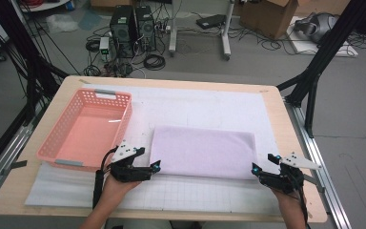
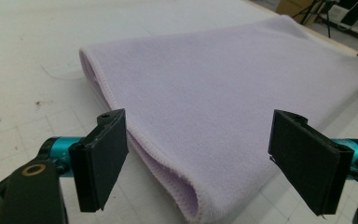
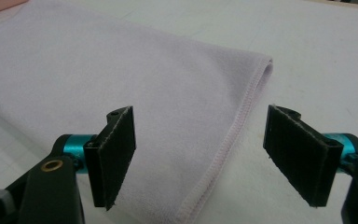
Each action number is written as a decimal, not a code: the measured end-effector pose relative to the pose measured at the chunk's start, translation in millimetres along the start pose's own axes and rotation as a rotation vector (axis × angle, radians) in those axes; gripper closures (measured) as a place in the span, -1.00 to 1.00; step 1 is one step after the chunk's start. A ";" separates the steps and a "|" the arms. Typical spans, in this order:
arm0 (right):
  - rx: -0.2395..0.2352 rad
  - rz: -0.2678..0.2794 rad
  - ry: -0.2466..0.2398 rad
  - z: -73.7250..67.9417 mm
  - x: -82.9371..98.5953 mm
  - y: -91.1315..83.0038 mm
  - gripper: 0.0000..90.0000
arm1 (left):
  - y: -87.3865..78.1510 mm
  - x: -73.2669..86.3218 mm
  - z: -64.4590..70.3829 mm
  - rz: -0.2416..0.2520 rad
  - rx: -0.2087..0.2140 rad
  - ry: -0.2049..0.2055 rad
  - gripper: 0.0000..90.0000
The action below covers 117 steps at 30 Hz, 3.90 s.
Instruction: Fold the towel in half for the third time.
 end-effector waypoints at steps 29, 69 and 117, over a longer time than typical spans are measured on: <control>-0.044 -0.056 -0.016 -9.1 6.7 13.2 -0.46 | 12.7 25.6 0.5 -0.188 -0.013 -0.066 0.05; -0.318 -0.287 -0.198 -130.6 -81.4 192.5 -0.32 | 14.6 24.8 5.3 -0.191 0.039 -0.158 0.71; -0.479 -0.254 -0.281 -164.1 -118.5 205.9 0.78 | 11.5 -37.8 37.9 -0.050 0.201 -0.129 0.81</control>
Point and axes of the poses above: each handheld gripper's, and its own axes: y roughly forward along the jaws, x roughly out of its underside, z roughly to its right, the point moved 7 cm from there along y, roughly forward along the jaws, and after that the axes turned 8 degrees about y, right-handed, at the moved point
